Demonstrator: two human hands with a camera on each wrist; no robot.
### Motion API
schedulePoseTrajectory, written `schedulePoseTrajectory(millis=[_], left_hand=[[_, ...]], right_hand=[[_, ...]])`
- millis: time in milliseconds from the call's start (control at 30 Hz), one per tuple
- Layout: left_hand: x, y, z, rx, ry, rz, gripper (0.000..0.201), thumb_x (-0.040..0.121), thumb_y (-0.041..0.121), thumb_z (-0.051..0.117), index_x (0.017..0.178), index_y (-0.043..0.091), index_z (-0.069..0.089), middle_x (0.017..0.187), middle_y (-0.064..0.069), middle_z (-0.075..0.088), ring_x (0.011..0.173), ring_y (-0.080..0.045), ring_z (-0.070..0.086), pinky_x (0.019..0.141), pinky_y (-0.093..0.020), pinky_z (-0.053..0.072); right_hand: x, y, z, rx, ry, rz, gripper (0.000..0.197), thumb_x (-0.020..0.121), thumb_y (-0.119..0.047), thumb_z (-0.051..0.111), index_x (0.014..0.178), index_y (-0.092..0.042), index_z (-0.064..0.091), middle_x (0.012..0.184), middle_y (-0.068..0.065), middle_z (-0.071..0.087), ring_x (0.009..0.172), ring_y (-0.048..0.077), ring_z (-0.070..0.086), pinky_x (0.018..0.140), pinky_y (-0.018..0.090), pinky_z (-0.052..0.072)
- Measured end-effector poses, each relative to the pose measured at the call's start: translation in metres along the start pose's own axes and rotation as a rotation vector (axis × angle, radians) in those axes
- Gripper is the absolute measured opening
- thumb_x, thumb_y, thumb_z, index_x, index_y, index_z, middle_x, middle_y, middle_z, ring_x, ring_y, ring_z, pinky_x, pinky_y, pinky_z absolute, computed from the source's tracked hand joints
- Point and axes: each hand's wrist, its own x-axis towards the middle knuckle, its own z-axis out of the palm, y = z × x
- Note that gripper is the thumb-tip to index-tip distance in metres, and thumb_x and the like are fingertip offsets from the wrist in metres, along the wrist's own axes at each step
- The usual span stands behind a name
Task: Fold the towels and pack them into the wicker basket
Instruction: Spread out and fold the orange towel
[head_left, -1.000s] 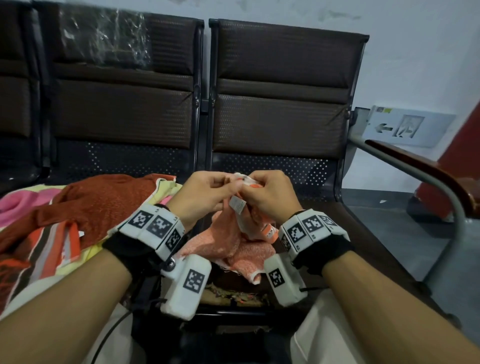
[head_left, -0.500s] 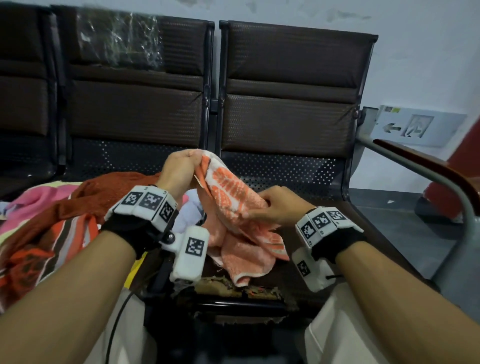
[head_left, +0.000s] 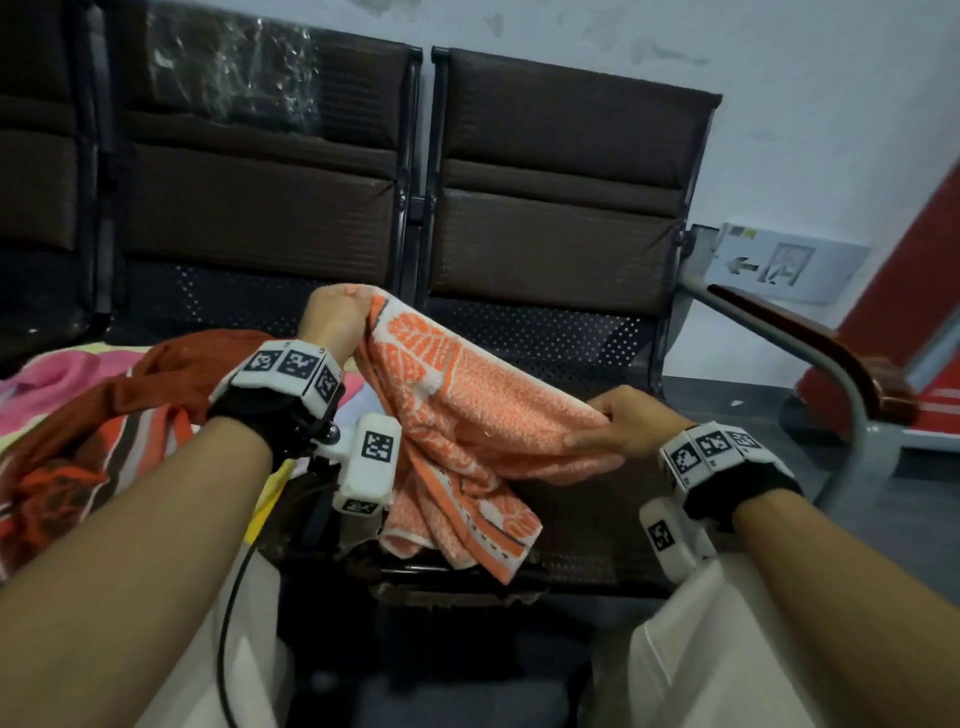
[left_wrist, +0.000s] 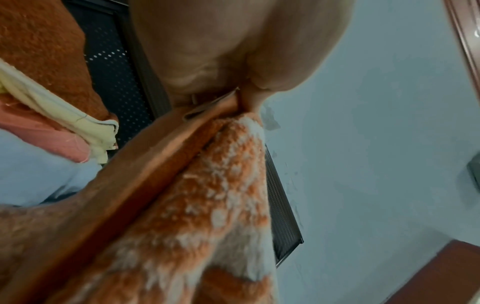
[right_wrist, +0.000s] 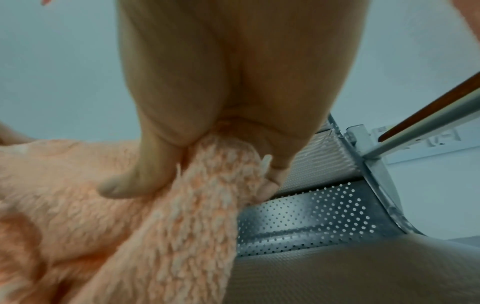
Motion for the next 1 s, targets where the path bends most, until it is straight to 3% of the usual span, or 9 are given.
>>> schedulePoseTrajectory(millis=[67, 200, 367, 433, 533, 633, 733, 900, 1000], left_hand=[[0.000, 0.000, 0.003, -0.003, 0.013, 0.009, 0.027, 0.091, 0.014, 0.044, 0.092, 0.002, 0.068, 0.075, -0.009, 0.062, 0.082, -0.026, 0.058, 0.074, -0.033, 0.043], [-0.003, 0.001, 0.012, -0.014, 0.025, 0.002, 0.029, 0.087, 0.015, 0.047, 0.102, 0.006, 0.070, 0.109, -0.022, 0.067, 0.106, -0.038, 0.061, 0.089, -0.045, 0.050], [-0.001, -0.002, 0.016, 0.103, 0.005, 0.128, 0.029, 0.093, 0.014, 0.042, 0.101, 0.000, 0.066, 0.107, -0.021, 0.066, 0.098, -0.031, 0.061, 0.086, -0.038, 0.047], [0.000, -0.005, 0.021, 0.197, 0.000, 0.179, 0.027, 0.094, 0.016, 0.043, 0.101, 0.003, 0.066, 0.103, -0.016, 0.067, 0.096, -0.028, 0.061, 0.083, -0.032, 0.045], [0.002, -0.011, 0.029, 0.329, 0.023, 0.263, 0.024, 0.095, 0.018, 0.046, 0.101, 0.003, 0.064, 0.104, -0.018, 0.066, 0.100, -0.033, 0.058, 0.082, -0.033, 0.042], [0.006, -0.015, 0.033, 0.475, 0.055, 0.340, 0.022, 0.096, 0.015, 0.047, 0.105, 0.003, 0.062, 0.110, -0.020, 0.064, 0.107, -0.037, 0.054, 0.087, -0.037, 0.040], [0.011, -0.020, 0.034, 0.552, 0.095, 0.375, 0.022, 0.096, 0.012, 0.046, 0.110, 0.001, 0.060, 0.113, -0.023, 0.062, 0.111, -0.040, 0.051, 0.087, -0.039, 0.038], [0.016, -0.025, 0.036, 0.580, 0.125, 0.391, 0.022, 0.094, 0.008, 0.047, 0.109, 0.001, 0.061, 0.111, -0.023, 0.063, 0.109, -0.041, 0.052, 0.087, -0.041, 0.039], [0.015, -0.029, 0.037, 0.598, 0.109, 0.397, 0.020, 0.093, 0.007, 0.048, 0.105, 0.003, 0.063, 0.107, -0.022, 0.064, 0.105, -0.040, 0.054, 0.084, -0.040, 0.041]], right_hand=[[-0.011, 0.002, -0.004, 0.005, 0.030, 0.009, 0.020, 0.080, -0.033, 0.074, 0.079, -0.014, 0.072, 0.065, -0.007, 0.064, 0.058, 0.001, 0.057, 0.060, 0.020, 0.046], [-0.027, 0.003, -0.012, 0.016, 0.029, 0.051, 0.008, 0.090, -0.013, 0.061, 0.084, -0.010, 0.065, 0.073, -0.004, 0.058, 0.074, 0.011, 0.055, 0.064, 0.016, 0.041], [-0.035, 0.015, -0.012, -0.032, 0.111, 0.137, 0.033, 0.093, -0.048, 0.049, 0.075, -0.022, 0.057, 0.080, -0.003, 0.061, 0.079, 0.016, 0.057, 0.072, 0.031, 0.041], [-0.033, 0.022, -0.009, -0.159, 0.142, 0.178, 0.033, 0.092, -0.052, 0.047, 0.093, -0.020, 0.059, 0.091, -0.002, 0.062, 0.086, 0.019, 0.058, 0.075, 0.029, 0.040], [-0.027, 0.027, -0.012, -0.234, 0.198, 0.167, 0.033, 0.092, -0.038, 0.058, 0.114, -0.014, 0.062, 0.107, 0.004, 0.066, 0.100, 0.024, 0.062, 0.082, 0.028, 0.042], [-0.020, 0.029, -0.015, -0.335, 0.341, 0.149, 0.022, 0.087, -0.028, 0.066, 0.096, -0.009, 0.073, 0.095, 0.010, 0.064, 0.093, 0.025, 0.061, 0.077, 0.030, 0.043], [-0.016, 0.026, -0.014, -0.380, 0.494, 0.112, 0.013, 0.080, -0.022, 0.074, 0.089, -0.013, 0.075, 0.104, 0.003, 0.047, 0.103, 0.019, 0.047, 0.078, 0.033, 0.046], [-0.004, 0.032, -0.013, -0.313, 0.412, 0.198, 0.022, 0.072, -0.032, 0.080, 0.080, -0.015, 0.070, 0.105, -0.003, 0.049, 0.101, 0.014, 0.048, 0.084, 0.034, 0.048], [0.001, 0.034, -0.012, -0.250, 0.362, 0.271, 0.023, 0.071, -0.031, 0.082, 0.067, -0.020, 0.062, 0.089, -0.001, 0.059, 0.082, 0.015, 0.057, 0.071, 0.031, 0.047]])
